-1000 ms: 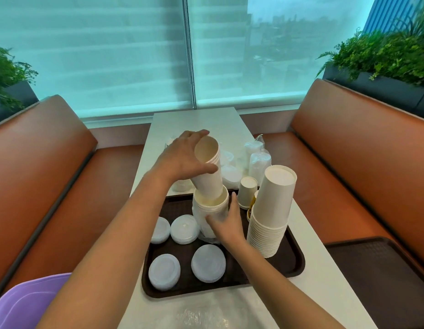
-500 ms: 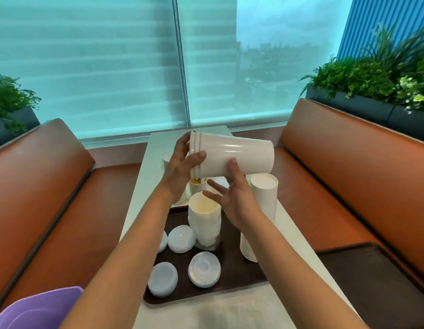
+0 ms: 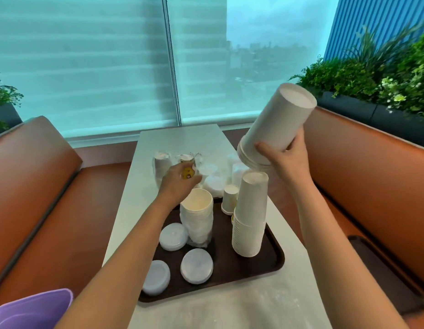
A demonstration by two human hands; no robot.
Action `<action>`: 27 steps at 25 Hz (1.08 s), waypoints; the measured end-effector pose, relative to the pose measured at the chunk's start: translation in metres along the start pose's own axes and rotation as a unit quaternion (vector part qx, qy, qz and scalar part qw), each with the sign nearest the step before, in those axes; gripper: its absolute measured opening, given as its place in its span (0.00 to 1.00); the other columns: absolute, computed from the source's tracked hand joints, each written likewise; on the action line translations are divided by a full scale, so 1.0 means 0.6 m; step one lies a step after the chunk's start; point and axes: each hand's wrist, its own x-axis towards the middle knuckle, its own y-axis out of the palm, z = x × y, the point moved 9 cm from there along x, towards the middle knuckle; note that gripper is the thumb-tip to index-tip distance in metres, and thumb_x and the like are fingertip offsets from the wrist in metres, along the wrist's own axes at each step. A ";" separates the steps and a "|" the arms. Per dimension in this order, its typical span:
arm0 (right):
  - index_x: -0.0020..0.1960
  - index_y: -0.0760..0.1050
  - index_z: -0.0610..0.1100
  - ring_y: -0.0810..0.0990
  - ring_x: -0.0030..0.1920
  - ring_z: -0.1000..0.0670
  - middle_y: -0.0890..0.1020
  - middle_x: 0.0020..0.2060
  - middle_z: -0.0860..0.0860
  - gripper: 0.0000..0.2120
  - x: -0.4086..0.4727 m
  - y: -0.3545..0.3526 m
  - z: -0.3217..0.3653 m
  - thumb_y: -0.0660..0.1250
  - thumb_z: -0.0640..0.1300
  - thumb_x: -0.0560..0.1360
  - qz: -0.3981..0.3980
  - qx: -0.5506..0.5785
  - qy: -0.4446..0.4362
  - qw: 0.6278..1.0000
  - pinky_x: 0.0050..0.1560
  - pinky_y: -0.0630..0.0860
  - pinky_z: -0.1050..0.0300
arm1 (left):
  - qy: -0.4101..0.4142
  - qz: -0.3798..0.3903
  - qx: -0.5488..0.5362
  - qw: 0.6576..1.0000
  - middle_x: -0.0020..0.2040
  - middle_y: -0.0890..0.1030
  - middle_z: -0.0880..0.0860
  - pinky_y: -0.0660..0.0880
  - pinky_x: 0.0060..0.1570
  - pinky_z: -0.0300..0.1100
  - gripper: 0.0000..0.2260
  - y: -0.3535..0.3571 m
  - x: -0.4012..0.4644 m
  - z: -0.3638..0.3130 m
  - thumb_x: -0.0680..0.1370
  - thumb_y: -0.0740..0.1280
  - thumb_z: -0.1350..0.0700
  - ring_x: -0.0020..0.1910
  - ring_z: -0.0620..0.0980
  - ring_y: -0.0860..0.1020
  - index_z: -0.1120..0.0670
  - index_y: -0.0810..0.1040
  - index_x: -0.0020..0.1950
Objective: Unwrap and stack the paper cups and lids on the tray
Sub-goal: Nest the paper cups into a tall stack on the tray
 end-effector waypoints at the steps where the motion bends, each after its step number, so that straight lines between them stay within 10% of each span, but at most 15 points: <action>1: 0.57 0.66 0.54 0.78 0.49 0.57 0.78 0.49 0.58 0.31 0.000 0.001 -0.016 0.76 0.46 0.59 0.021 -0.039 0.007 0.999 0.50 0.76 0.55 | -0.011 0.006 0.038 0.999 0.69 0.70 0.53 0.66 0.59 0.40 0.23 0.009 0.004 0.027 0.75 0.70 0.52 0.67 0.52 0.69 0.51 0.71 0.68; 8: 0.67 0.65 0.54 0.75 0.54 0.50 0.76 0.56 0.53 0.37 -0.049 0.029 -0.190 0.77 0.46 0.62 0.124 -0.222 0.094 0.963 0.52 0.73 0.52 | -0.044 0.083 0.133 0.987 0.76 0.59 0.53 0.63 0.68 0.50 0.39 0.088 0.000 0.135 0.72 0.71 0.42 0.72 0.54 0.61 0.48 0.55 0.76; 15: 0.69 0.63 0.54 0.75 0.58 0.47 0.76 0.58 0.54 0.45 -0.105 0.017 -0.280 0.69 0.63 0.54 0.054 -0.174 0.123 0.976 0.56 0.74 0.46 | -0.077 0.050 0.078 0.993 0.74 0.63 0.54 0.66 0.65 0.51 0.51 0.099 -0.016 0.167 0.67 0.76 0.44 0.70 0.56 0.64 0.48 0.43 0.77; 18: 0.72 0.61 0.50 0.68 0.65 0.44 0.72 0.67 0.47 0.43 -0.115 -0.006 -0.268 0.69 0.63 0.61 -0.029 -0.233 0.047 0.971 0.67 0.65 0.46 | -0.111 0.036 0.053 0.992 0.72 0.66 0.56 0.66 0.66 0.51 0.52 0.105 -0.022 0.191 0.66 0.76 0.43 0.70 0.57 0.66 0.50 0.44 0.78; 22: 0.58 0.69 0.44 0.71 0.54 0.45 0.76 0.53 0.43 0.21 -0.164 0.006 -0.134 0.63 0.52 0.68 -0.174 -0.291 -0.241 0.910 0.57 0.61 0.60 | -0.103 0.032 0.006 0.994 0.68 0.71 0.52 0.67 0.62 0.47 0.46 0.111 -0.029 0.199 0.64 0.78 0.46 0.67 0.54 0.69 0.50 0.57 0.75; 24: 0.55 0.70 0.44 0.73 0.51 0.47 0.73 0.51 0.47 0.15 -0.196 0.061 -0.106 0.64 0.45 0.69 -0.086 -0.222 -0.326 0.915 0.55 0.67 0.60 | -0.106 0.029 -0.015 0.994 0.66 0.73 0.51 0.68 0.60 0.44 0.41 0.114 -0.035 0.202 0.63 0.79 0.47 0.65 0.52 0.71 0.50 0.63 0.72; 27: 0.65 0.67 0.47 0.71 0.62 0.50 0.73 0.62 0.48 0.22 -0.210 0.170 -0.152 0.64 0.45 0.71 0.141 -0.147 -0.196 0.959 0.64 0.68 0.60 | -0.106 0.042 -0.018 0.993 0.65 0.74 0.53 0.68 0.59 0.42 0.39 0.117 -0.036 0.206 0.65 0.78 0.49 0.65 0.52 0.72 0.53 0.65 0.71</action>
